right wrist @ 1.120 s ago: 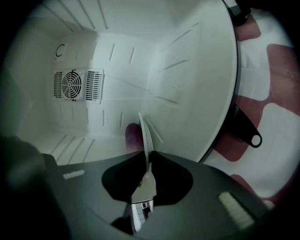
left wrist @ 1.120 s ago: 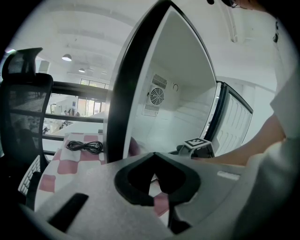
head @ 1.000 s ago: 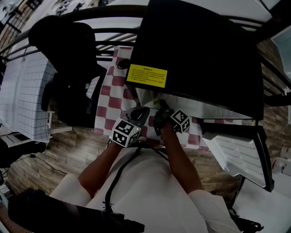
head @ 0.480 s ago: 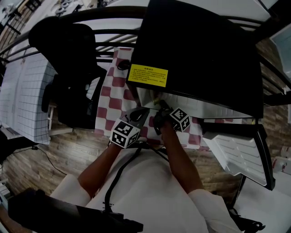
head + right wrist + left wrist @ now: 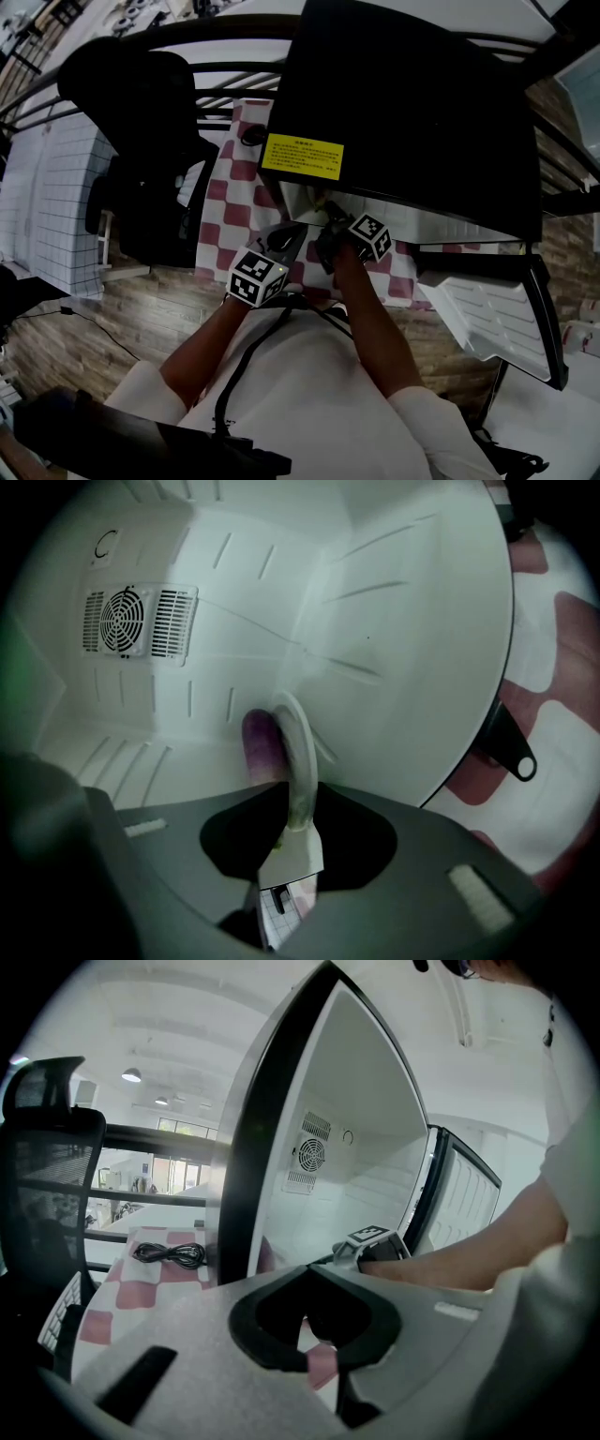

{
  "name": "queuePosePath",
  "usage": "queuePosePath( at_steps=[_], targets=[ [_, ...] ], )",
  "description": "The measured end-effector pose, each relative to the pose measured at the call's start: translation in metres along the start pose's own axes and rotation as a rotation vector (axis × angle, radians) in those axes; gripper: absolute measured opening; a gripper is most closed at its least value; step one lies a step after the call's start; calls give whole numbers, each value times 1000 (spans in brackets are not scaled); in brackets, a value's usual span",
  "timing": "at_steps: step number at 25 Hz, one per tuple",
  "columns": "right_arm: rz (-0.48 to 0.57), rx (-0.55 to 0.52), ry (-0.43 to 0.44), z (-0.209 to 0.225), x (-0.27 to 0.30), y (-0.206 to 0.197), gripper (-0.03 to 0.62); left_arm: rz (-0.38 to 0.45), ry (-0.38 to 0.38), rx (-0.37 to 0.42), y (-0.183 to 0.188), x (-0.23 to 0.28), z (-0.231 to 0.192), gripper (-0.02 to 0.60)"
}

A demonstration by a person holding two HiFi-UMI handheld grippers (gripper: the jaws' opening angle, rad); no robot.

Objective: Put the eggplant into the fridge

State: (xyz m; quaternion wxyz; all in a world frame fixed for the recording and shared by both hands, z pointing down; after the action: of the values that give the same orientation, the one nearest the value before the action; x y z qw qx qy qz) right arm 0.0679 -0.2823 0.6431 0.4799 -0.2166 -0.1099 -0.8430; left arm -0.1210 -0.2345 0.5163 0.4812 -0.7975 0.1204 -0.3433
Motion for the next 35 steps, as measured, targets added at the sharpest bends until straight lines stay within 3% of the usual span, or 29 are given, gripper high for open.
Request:
queuePosePath(
  at_steps=[12, 24, 35],
  targets=[
    [-97, -24, 48, -11, 1, 6, 222, -2, 14, 5, 1, 0, 3, 5],
    [-154, -50, 46, -16, -3, 6, 301, 15, 36, -5, 0, -4, 8, 5],
    [-190, -40, 174, -27, 2, 11, 485, 19, 54, -16, -7, -8, 13, 5]
  ],
)
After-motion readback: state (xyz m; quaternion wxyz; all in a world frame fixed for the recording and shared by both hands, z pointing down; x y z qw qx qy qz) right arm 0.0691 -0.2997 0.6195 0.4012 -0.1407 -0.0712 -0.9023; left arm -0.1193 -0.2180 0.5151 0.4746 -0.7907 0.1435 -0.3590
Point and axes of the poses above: the fingertips, and each gripper's own axes: x forward along the fingers, z to its right, y out of its top, the point moved 10 cm from there along -x, backward along the fingers, and after that the axes turned 1 degree about -x, right-handed, at the moved point
